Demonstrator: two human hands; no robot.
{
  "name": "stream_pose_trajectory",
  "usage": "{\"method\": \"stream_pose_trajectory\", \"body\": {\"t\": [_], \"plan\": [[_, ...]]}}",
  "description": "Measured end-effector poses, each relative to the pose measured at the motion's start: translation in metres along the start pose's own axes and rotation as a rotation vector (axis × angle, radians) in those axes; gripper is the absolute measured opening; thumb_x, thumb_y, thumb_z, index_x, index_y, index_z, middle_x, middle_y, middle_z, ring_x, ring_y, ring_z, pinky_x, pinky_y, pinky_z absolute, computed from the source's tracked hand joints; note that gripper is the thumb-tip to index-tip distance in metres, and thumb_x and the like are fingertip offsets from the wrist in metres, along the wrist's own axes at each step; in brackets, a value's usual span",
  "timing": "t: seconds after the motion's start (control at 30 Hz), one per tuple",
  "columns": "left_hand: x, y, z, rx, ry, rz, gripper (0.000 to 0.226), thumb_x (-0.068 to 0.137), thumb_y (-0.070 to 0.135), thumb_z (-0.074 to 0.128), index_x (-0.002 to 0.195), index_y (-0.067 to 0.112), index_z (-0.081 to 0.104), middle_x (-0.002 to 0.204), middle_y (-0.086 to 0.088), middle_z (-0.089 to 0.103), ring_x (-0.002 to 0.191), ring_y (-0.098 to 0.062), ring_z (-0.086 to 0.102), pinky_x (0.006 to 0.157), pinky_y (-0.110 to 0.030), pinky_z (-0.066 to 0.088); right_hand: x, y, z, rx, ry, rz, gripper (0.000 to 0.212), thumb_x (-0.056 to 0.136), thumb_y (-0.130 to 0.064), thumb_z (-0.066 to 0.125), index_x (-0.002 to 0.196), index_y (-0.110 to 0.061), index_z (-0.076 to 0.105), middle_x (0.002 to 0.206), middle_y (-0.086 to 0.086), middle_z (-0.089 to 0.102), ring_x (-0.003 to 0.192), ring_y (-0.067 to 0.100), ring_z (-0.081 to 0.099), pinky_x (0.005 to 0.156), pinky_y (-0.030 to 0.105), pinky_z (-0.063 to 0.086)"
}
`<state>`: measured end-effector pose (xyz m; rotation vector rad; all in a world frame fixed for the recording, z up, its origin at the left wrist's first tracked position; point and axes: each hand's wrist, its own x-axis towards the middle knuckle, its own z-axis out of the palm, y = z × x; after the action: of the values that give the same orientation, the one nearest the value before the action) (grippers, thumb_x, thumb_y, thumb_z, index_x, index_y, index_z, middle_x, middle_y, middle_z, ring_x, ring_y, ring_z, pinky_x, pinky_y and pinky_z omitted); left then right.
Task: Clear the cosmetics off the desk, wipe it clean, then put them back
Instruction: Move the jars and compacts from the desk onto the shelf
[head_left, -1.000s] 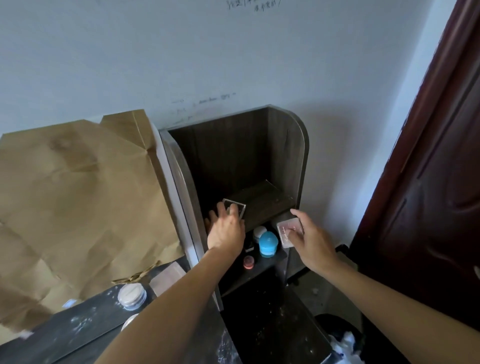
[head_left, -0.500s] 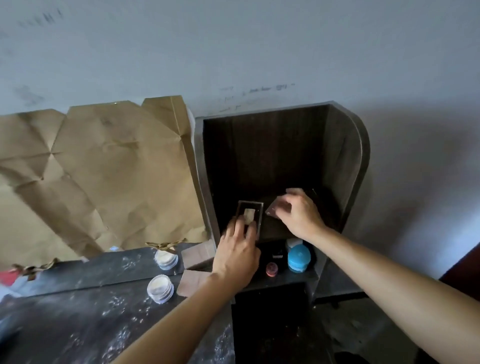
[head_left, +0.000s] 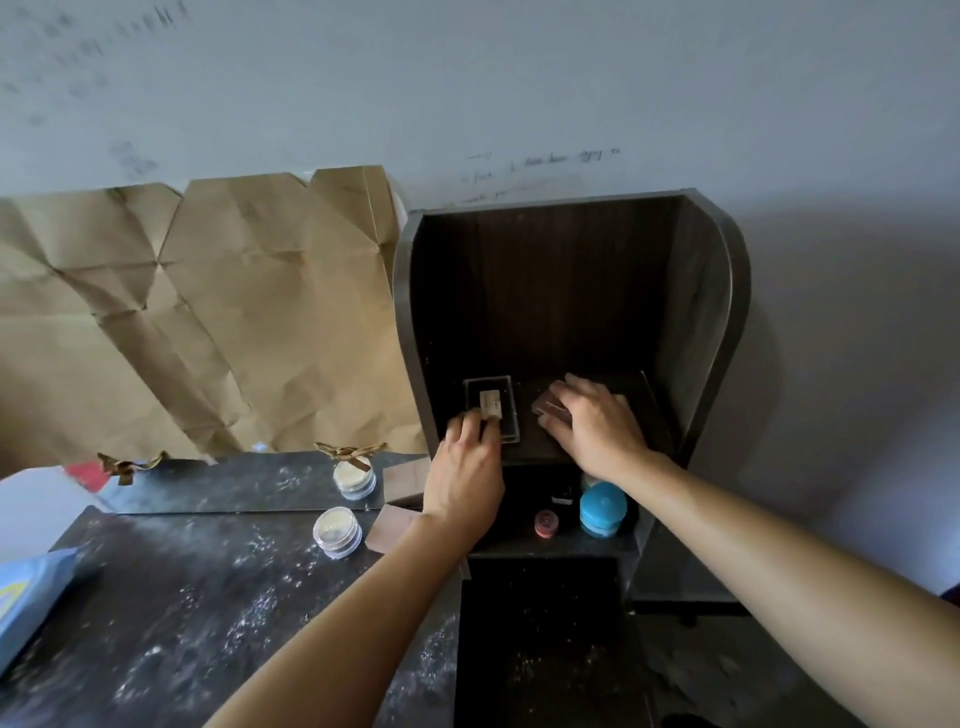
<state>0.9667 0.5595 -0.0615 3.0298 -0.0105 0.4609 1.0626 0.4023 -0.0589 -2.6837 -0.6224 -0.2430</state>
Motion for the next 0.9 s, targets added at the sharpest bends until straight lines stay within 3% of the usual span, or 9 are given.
{"method": "stream_pose_trajectory", "body": {"t": [0.13, 0.23, 0.3, 0.43, 0.57, 0.67, 0.9], "plan": [[-0.03, 0.0, -0.008, -0.081, 0.115, 0.093, 0.038, 0.077, 0.016, 0.058, 0.115, 0.008, 0.058, 0.118, -0.014, 0.056, 0.102, -0.03, 0.053, 0.082, -0.038, 0.051, -0.025, -0.002, 0.0, 0.039, 0.212, -0.072, 0.041, 0.086, -0.035, 0.062, 0.124, -0.019, 0.057, 0.134, 0.007, 0.051, 0.124, 0.027, 0.046, 0.096, 0.042, 0.039], [-0.057, -0.017, -0.008, -0.126, 0.159, 0.103, 0.023, 0.079, 0.022, 0.052, 0.099, 0.014, 0.059, 0.099, -0.004, 0.058, 0.086, -0.024, 0.054, 0.069, -0.035, 0.05, -0.045, -0.021, 0.0, 0.114, 0.382, -0.177, 0.026, 0.084, -0.029, 0.063, 0.106, -0.016, 0.066, 0.115, 0.001, 0.062, 0.108, 0.023, 0.056, 0.082, 0.037, 0.044], [-0.08, -0.041, -0.003, -0.138, 0.127, 0.063, 0.015, 0.08, 0.025, 0.048, 0.088, 0.016, 0.058, 0.086, -0.002, 0.057, 0.076, -0.024, 0.056, 0.058, -0.036, 0.048, -0.062, -0.044, 0.009, 0.174, 0.391, -0.222, 0.021, 0.084, -0.028, 0.06, 0.099, -0.015, 0.067, 0.105, -0.002, 0.064, 0.098, 0.019, 0.06, 0.076, 0.034, 0.046], [-0.132, -0.102, 0.008, -0.086, -0.058, -0.038, 0.011, 0.08, 0.024, 0.059, 0.086, 0.016, 0.063, 0.086, -0.001, 0.061, 0.076, -0.024, 0.062, 0.052, -0.034, 0.048, -0.095, -0.091, 0.048, 0.232, 0.261, -0.208, 0.018, 0.082, -0.027, 0.061, 0.095, -0.017, 0.067, 0.093, -0.005, 0.065, 0.086, 0.018, 0.063, 0.067, 0.037, 0.053], [-0.184, -0.151, 0.006, -0.085, -0.209, -0.142, 0.024, 0.088, 0.03, 0.049, 0.107, 0.019, 0.059, 0.106, -0.001, 0.06, 0.096, -0.025, 0.06, 0.07, -0.038, 0.049, -0.118, -0.135, 0.091, 0.184, 0.036, -0.116, 0.019, 0.082, -0.028, 0.063, 0.098, -0.018, 0.066, 0.094, -0.004, 0.063, 0.091, 0.02, 0.061, 0.067, 0.035, 0.052], [-0.221, -0.182, 0.006, -0.065, -0.283, -0.212, 0.025, 0.092, 0.03, 0.046, 0.111, 0.019, 0.056, 0.111, 0.001, 0.056, 0.104, -0.022, 0.056, 0.077, -0.036, 0.048, -0.132, -0.166, 0.122, 0.185, -0.127, -0.074, 0.024, 0.085, -0.032, 0.06, 0.105, -0.02, 0.064, 0.102, -0.005, 0.061, 0.097, 0.018, 0.06, 0.071, 0.035, 0.051], [-0.259, -0.239, 0.027, -0.139, -0.364, -0.358, 0.026, 0.092, 0.03, 0.046, 0.115, 0.021, 0.054, 0.114, 0.002, 0.054, 0.102, -0.021, 0.058, 0.077, -0.035, 0.049, -0.108, -0.203, 0.182, 0.068, -0.339, -0.049, 0.039, 0.086, -0.035, 0.059, 0.122, -0.022, 0.056, 0.125, -0.002, 0.055, 0.114, 0.019, 0.051, 0.085, 0.032, 0.047]]}}
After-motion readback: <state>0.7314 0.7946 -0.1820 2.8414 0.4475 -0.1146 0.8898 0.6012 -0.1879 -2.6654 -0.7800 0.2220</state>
